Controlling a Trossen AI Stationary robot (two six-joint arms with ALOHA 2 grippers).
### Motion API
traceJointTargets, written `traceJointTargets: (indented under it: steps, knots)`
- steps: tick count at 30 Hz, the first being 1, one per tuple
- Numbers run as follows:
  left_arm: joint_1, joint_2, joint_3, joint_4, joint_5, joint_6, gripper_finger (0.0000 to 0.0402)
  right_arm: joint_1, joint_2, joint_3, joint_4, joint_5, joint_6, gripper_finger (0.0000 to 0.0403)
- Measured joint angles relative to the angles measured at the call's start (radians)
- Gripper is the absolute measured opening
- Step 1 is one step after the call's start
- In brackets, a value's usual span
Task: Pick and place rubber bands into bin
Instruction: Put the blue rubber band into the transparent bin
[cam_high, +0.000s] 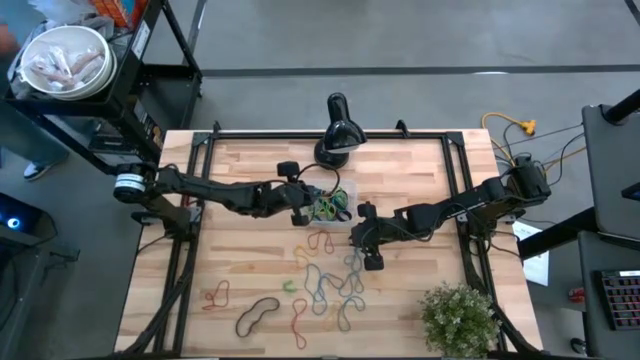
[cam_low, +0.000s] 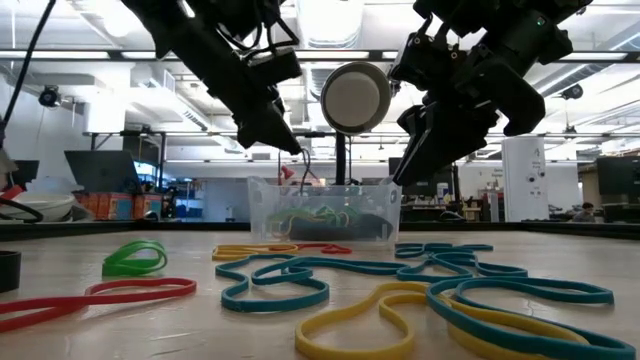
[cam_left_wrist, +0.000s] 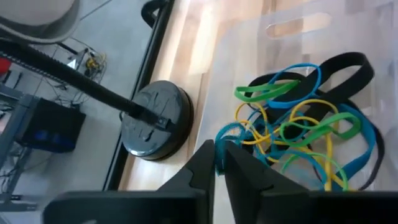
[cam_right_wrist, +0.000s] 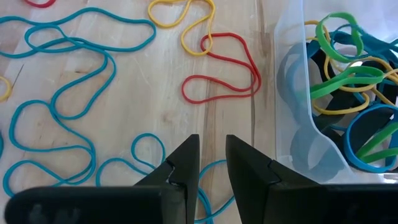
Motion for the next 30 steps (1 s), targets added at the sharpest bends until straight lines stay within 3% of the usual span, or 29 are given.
traceJointTargets:
  steps: [12, 20, 30]
  knots:
    - [-0.002, -0.025, 0.002, 0.002, 0.005, -0.002, 0.0104, 0.0, 0.0, 0.0, 0.0, 0.0, 0.0, 0.0073]
    - [-0.044, -0.082, 0.002, -0.029, 0.059, -0.003, 0.0111, 0.01, -0.002, 0.0, -0.015, -0.007, 0.023, 0.0073]
    - [-0.111, -0.187, -0.019, -0.21, 0.059, -0.104, 0.0111, 0.079, -0.02, -0.003, -0.056, -0.01, 0.085, 0.0073]
